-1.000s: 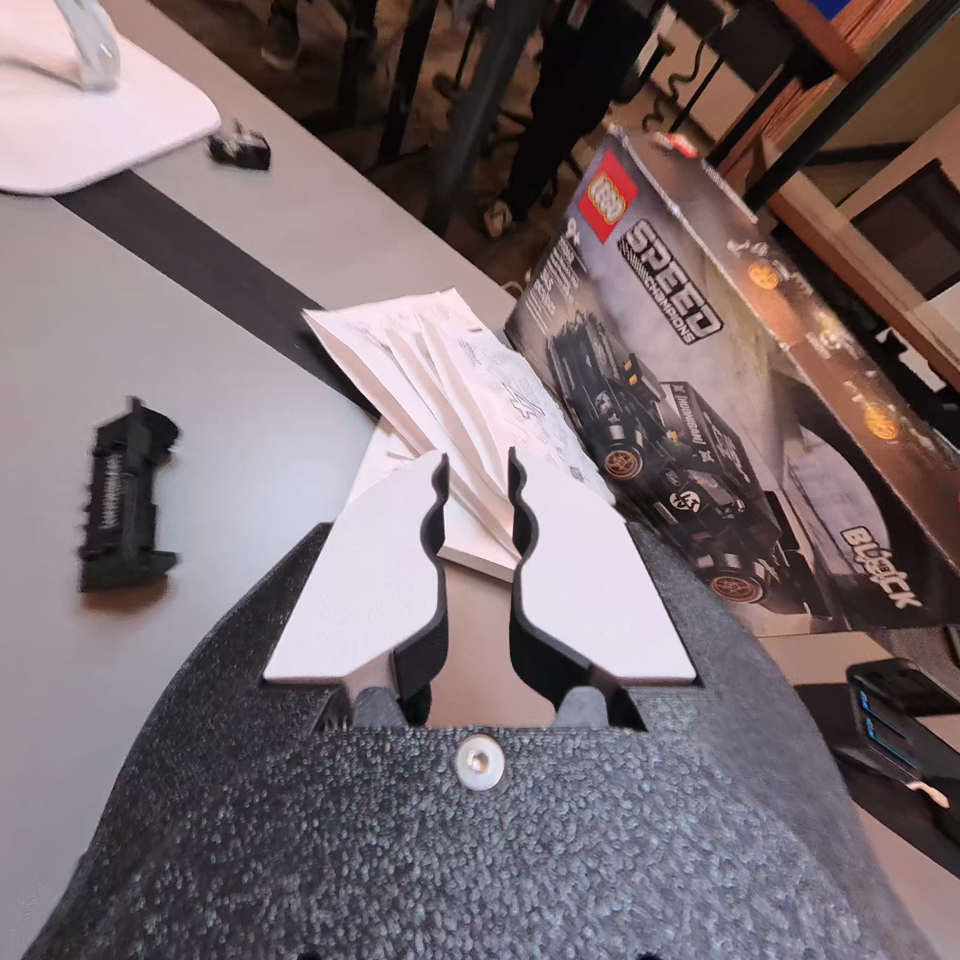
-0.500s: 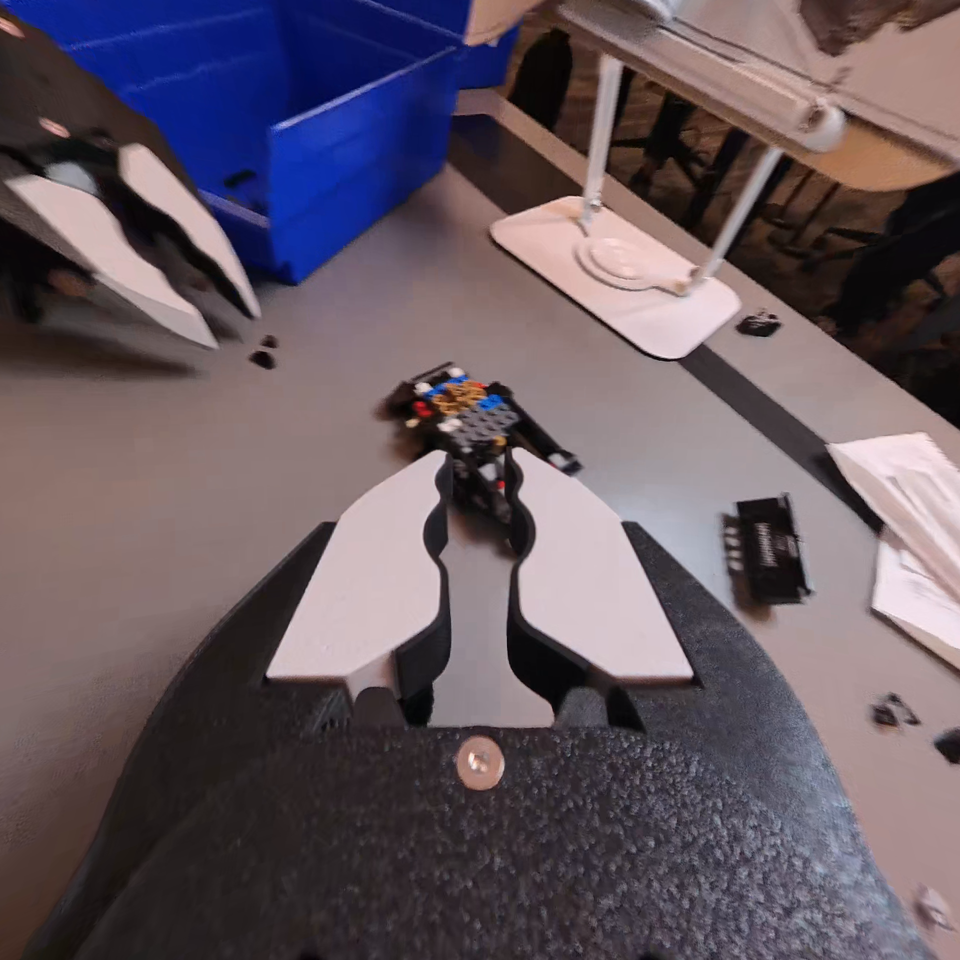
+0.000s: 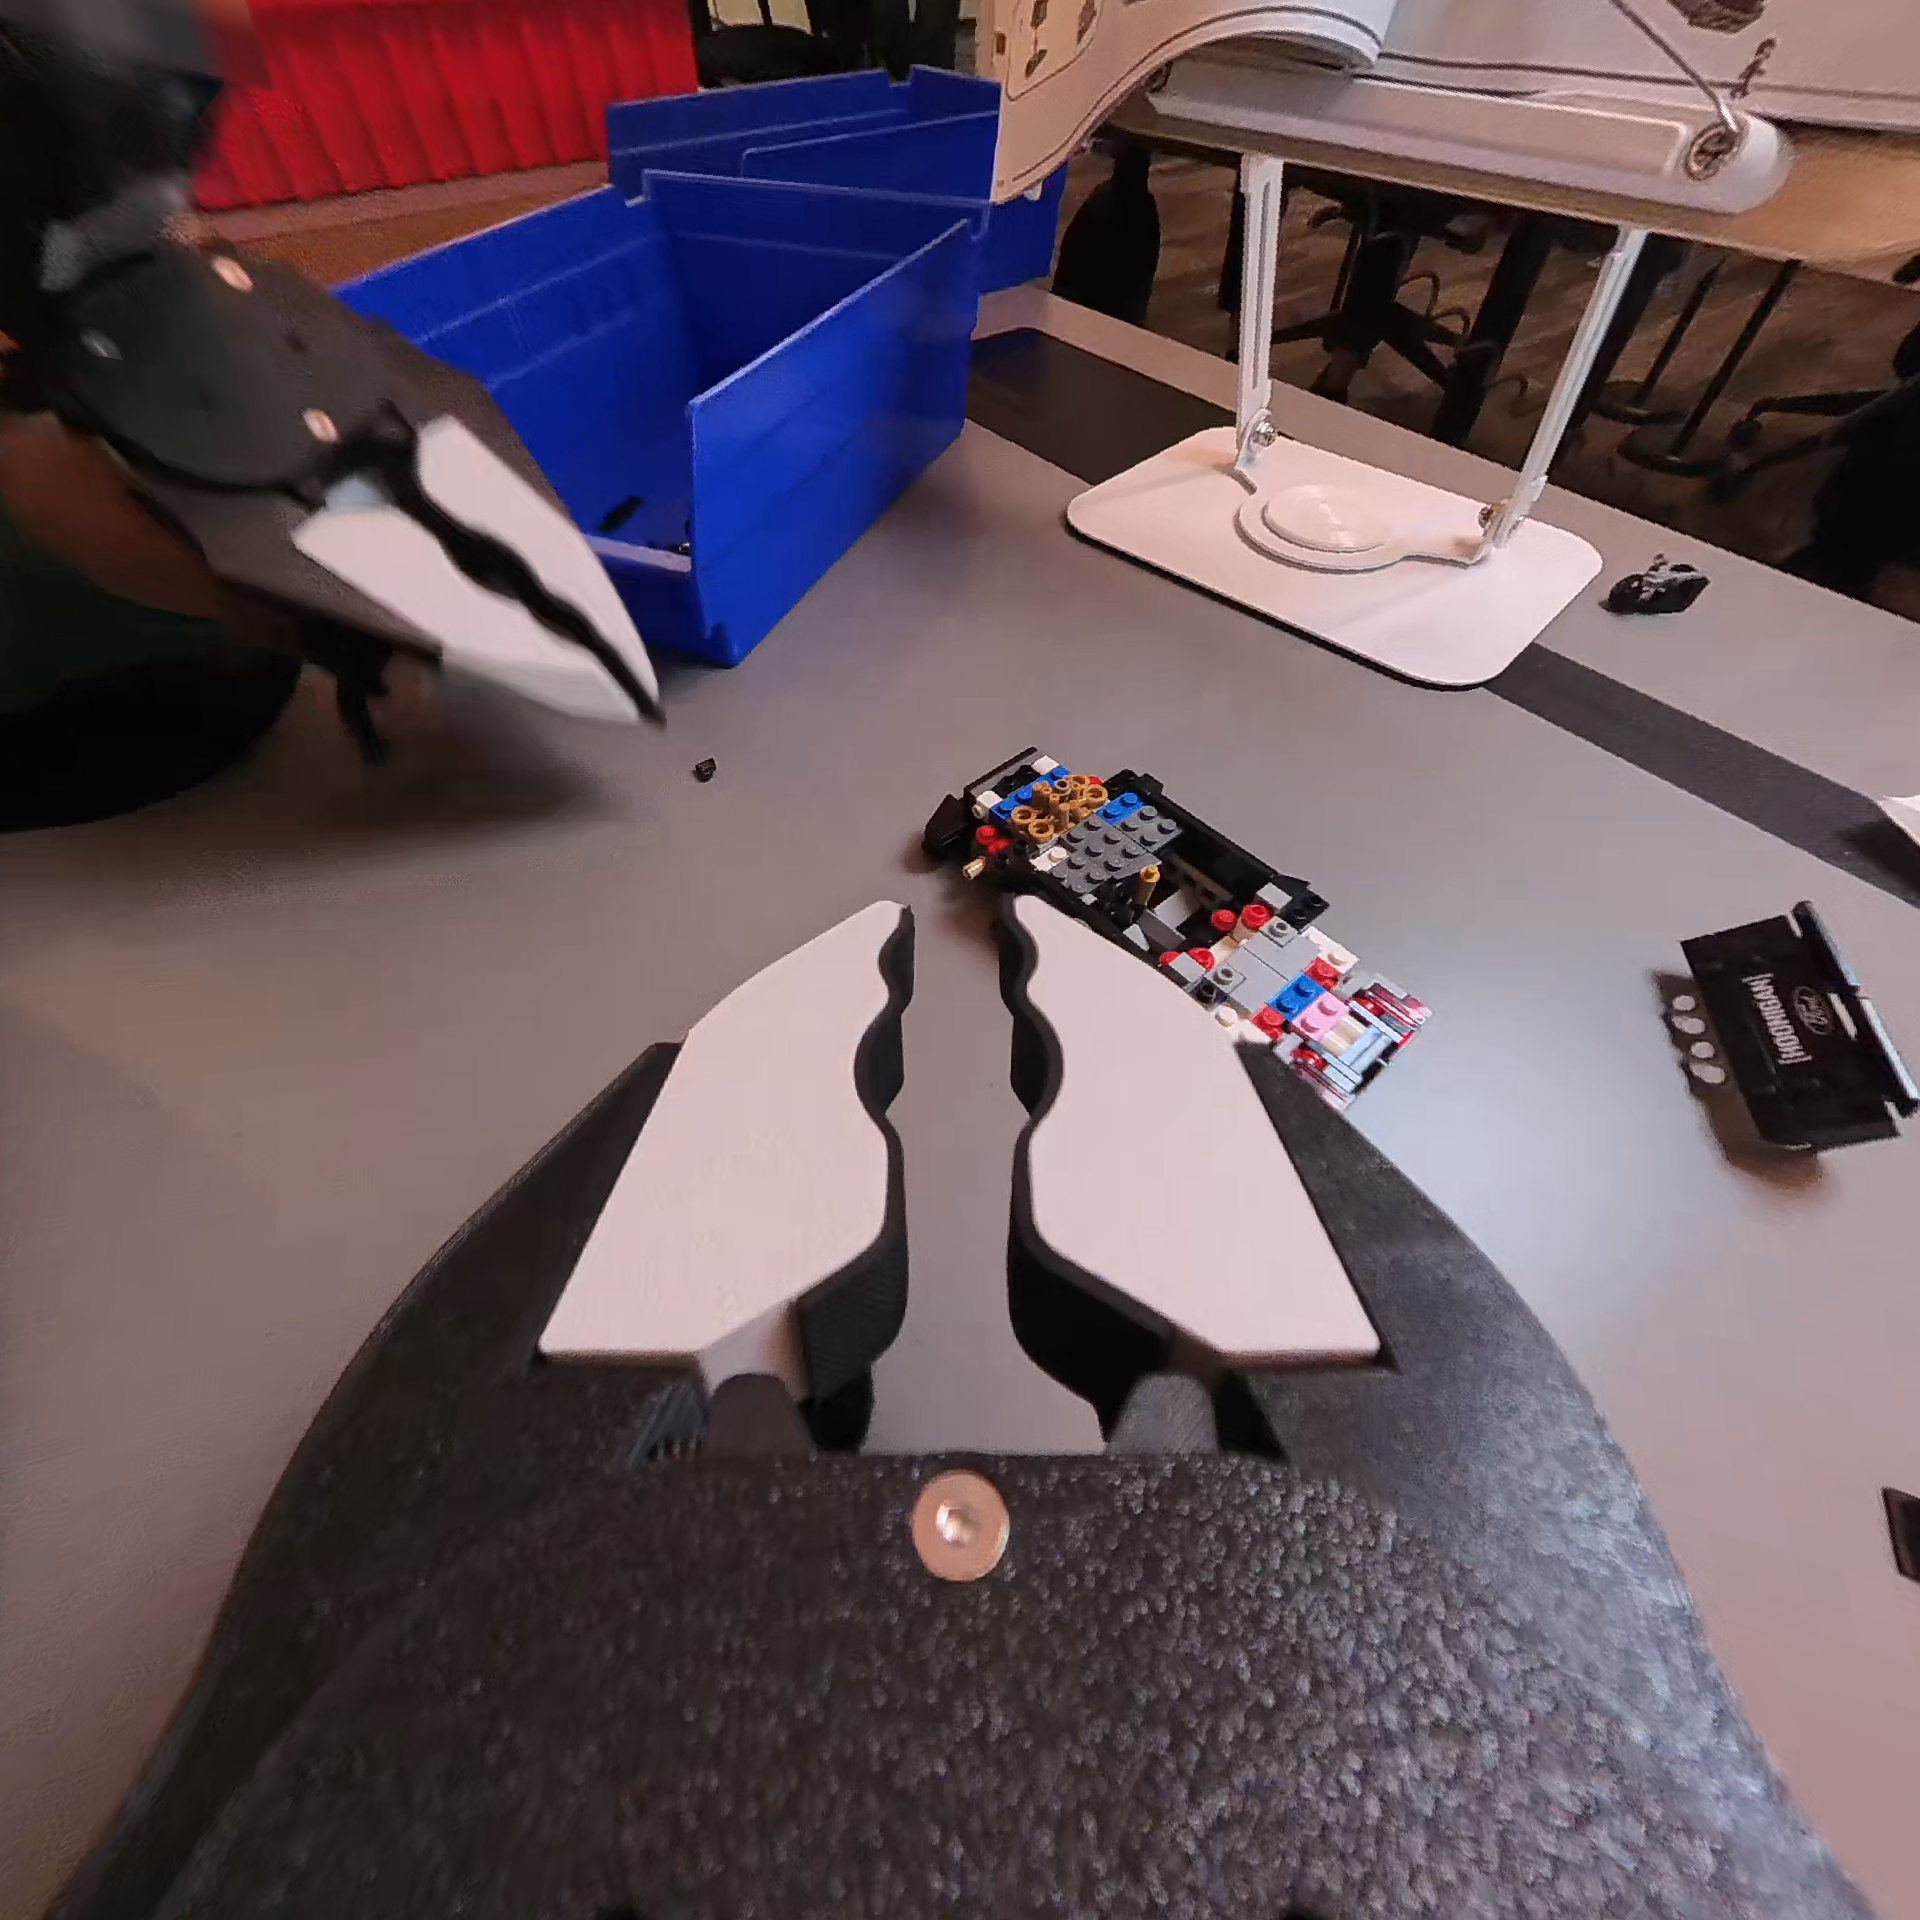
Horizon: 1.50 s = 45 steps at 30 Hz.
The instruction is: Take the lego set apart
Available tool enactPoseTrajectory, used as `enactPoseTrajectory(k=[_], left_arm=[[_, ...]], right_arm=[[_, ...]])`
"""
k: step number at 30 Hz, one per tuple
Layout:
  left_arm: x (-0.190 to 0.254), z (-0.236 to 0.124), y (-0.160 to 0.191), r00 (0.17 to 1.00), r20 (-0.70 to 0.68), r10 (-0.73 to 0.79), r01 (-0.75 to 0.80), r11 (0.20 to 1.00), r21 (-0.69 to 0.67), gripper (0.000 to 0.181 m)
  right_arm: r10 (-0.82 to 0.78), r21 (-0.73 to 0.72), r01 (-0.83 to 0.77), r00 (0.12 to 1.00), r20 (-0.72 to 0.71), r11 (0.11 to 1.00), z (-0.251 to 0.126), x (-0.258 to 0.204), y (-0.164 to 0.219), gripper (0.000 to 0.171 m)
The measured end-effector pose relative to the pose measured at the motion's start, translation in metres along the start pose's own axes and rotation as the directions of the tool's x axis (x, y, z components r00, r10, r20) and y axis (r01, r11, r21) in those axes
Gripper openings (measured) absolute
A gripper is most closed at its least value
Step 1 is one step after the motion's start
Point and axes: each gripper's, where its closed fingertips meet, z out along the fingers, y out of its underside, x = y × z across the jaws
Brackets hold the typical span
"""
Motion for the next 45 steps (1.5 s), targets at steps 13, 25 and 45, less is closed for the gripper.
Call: enactPoseTrajectory(k=[13, 25, 45], left_arm=[[-0.074, -0.043, 0.035, 0.900, 0.160, -0.405, 0.412, 0.911, -0.014, 0.038], [0.005, 0.029, 0.032, 0.986, 0.008, -0.166, 0.165, 0.970, -0.176, 0.022], [-0.033, -0.011, -0.013, 0.976, 0.121, -0.184, 0.174, 0.981, 0.088, 0.008]], right_arm=[[-0.006, -0.025, 0.006, 1.000, -0.011, 1.000, 0.007, 0.003, 0.013, 0.015], [-0.021, -0.032, 0.021, 1.000, -0.002, 0.999, 0.008, 0.000, 0.016, 0.014], [-0.058, -0.028, 0.057, 0.998, -0.038, 0.998, 0.004, 0.004, 0.018, 0.014]])
